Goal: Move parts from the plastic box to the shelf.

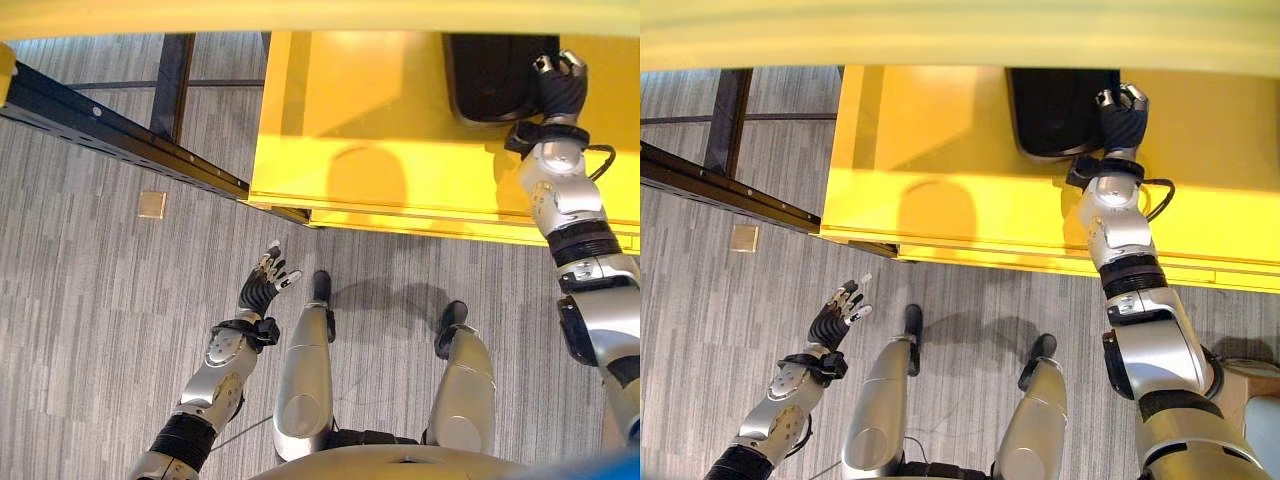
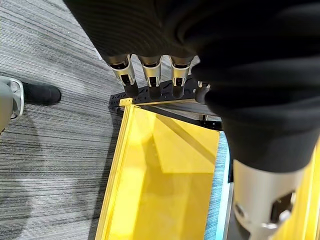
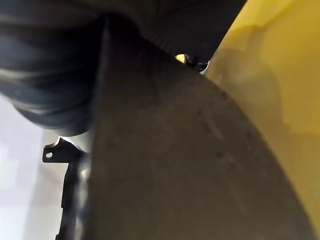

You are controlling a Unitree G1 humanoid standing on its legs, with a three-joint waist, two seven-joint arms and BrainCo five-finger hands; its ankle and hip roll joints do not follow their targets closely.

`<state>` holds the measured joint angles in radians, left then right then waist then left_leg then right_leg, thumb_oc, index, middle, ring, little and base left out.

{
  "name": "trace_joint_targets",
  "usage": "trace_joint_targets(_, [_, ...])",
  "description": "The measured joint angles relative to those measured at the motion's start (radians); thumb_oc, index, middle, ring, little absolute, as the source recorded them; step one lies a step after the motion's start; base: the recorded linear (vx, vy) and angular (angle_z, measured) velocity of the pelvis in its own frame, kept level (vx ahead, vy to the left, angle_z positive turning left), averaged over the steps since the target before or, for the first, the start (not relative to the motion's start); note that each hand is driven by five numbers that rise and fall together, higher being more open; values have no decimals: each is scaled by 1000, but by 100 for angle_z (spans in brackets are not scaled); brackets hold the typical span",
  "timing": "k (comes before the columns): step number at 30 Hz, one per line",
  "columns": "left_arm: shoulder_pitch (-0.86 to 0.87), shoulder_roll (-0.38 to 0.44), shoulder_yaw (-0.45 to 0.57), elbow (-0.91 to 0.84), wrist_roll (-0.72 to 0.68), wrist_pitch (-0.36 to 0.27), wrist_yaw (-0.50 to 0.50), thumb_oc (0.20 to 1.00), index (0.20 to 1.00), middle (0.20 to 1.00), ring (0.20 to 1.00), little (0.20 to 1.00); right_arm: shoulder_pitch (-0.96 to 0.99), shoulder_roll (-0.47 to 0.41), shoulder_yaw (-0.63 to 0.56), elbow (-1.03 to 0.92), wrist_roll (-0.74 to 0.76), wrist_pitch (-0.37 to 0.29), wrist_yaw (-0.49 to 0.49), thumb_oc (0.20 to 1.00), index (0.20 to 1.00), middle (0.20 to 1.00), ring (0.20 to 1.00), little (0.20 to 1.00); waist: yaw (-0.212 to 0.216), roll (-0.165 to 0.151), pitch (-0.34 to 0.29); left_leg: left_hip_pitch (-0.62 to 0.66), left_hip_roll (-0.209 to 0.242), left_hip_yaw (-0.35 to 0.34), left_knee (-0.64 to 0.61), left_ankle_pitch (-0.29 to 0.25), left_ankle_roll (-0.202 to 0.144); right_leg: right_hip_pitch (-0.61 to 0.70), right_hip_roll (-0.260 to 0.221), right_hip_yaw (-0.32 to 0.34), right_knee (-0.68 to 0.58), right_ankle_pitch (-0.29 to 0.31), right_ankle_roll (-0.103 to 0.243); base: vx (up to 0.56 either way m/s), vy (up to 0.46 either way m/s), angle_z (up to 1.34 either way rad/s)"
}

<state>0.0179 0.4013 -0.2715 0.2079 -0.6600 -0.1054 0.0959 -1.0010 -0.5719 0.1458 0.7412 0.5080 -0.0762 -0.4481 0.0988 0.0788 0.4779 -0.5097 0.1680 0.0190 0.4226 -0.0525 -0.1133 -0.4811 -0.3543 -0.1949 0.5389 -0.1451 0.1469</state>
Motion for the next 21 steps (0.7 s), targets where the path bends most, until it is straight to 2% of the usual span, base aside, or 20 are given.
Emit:
trace_joint_targets(6, [-12, 1, -4, 1, -19, -16, 18, 1000, 1000, 1000, 1000, 1000, -42, -44, -6, 120, 19, -22, -7, 200, 200, 200, 200, 200, -3, 7, -2, 2, 0, 0, -3, 2, 0, 1, 0, 0, 1, 0, 0, 3, -5, 0])
trace_joint_targets(13, [-13, -1, -6, 2, -20, -17, 20, 1000, 1000, 1000, 1000, 1000, -31, -42, -23, 133, 31, -41, -7, 200, 200, 200, 200, 200, -33, 25, -12, 6, -1, 2, -2, 2, 0, 0, 0, 6, 3, 0, 1, 0, 0, 0])
trace_joint_targets(21, [-20, -2, -14, 3, -20, -17, 25, 1000, 1000, 1000, 1000, 1000, 24, -41, -30, 98, 29, -72, -7, 200, 200, 200, 200, 200, -50, 25, -13, 12, -2, 6, -2, 3, 2, -1, 0, 16, 4, 1, 1, -4, -2, 0])
